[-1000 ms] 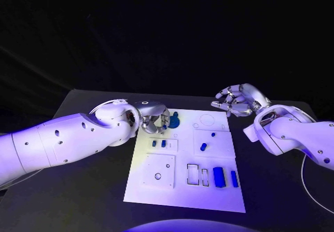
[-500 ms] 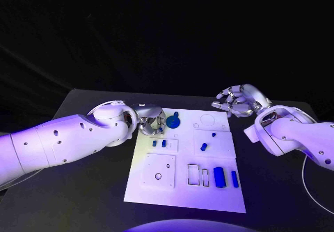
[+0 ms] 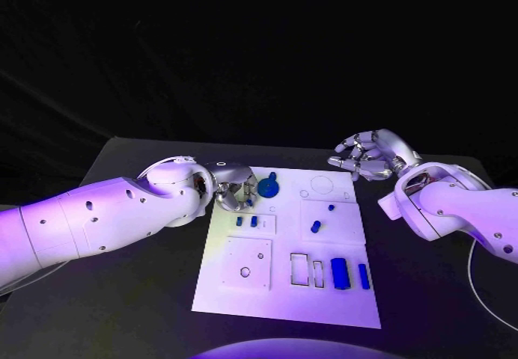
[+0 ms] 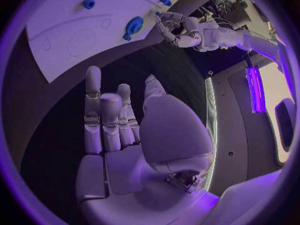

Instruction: Assemble the parts on the task board

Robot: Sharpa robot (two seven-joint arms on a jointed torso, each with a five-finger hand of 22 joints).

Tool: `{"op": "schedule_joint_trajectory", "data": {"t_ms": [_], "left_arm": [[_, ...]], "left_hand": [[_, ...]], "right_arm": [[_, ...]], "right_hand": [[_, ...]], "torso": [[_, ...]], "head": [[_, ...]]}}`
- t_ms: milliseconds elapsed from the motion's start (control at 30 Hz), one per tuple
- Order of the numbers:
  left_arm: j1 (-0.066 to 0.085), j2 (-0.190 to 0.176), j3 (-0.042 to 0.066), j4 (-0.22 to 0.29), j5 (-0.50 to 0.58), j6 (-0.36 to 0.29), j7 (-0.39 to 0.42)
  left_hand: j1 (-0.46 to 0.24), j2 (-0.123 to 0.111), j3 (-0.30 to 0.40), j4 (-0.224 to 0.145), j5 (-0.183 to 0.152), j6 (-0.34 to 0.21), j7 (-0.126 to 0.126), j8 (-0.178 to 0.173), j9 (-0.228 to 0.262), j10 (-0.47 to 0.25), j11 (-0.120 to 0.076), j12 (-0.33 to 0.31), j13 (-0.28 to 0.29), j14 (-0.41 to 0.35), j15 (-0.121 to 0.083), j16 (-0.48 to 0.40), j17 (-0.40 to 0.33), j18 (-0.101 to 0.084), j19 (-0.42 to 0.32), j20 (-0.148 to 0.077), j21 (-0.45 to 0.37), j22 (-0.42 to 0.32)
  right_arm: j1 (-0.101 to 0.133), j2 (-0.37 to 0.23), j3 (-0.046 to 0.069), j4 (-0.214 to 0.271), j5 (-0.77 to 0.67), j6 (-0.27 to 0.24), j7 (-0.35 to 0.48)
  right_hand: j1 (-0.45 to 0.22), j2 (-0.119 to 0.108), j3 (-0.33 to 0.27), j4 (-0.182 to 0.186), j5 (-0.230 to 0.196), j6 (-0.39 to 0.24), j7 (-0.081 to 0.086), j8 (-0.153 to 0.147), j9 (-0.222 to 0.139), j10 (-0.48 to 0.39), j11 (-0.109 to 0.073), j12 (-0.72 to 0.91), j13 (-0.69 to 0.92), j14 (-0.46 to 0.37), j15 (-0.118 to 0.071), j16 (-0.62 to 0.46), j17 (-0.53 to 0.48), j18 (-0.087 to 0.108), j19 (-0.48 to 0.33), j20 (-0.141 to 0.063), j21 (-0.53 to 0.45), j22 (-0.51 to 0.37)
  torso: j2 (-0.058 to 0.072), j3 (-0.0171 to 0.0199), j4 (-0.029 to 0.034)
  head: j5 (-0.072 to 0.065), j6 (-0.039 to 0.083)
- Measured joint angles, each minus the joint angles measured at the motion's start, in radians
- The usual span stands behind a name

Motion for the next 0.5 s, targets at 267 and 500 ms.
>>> {"op": "schedule_joint_trajectory", "data": {"t_ms": [267,500], "left_arm": [[-0.001,0.009,-0.002,-0.008,0.004,0.003,0.000],[-0.001,0.014,-0.003,-0.012,0.005,0.007,0.000]], "left_hand": [[0.000,0.000,0.000,0.000,0.000,0.004,-0.004,0.000,0.000,0.000,0.000,0.000,0.000,0.000,0.000,0.000,-0.002,0.000,0.000,0.000,0.000,-0.001],[-0.004,-0.004,0.000,0.000,-0.001,0.006,-0.001,0.000,0.001,0.000,0.000,-0.004,0.000,0.000,0.000,0.000,-0.003,0.000,0.000,0.000,0.000,-0.001]], "right_arm": [[0.000,0.000,0.000,0.000,0.000,0.000,0.000],[0.000,0.000,0.000,0.001,0.000,0.000,0.000]], "right_hand": [[0.000,0.000,0.000,0.000,0.000,0.000,0.000,0.000,0.000,0.000,0.000,0.000,0.000,0.000,0.000,0.000,0.000,0.000,0.000,0.000,0.000,0.000],[0.000,0.000,0.000,0.000,0.000,0.000,0.000,0.000,0.000,0.000,0.000,0.000,0.000,0.000,0.000,0.000,0.000,0.000,0.000,0.000,0.000,0.000]], "torso": [[0.000,0.0000,0.0006],[0.000,-0.0005,0.0005]], "head": [[-0.001,-0.001],[-0.001,-0.001]]}}
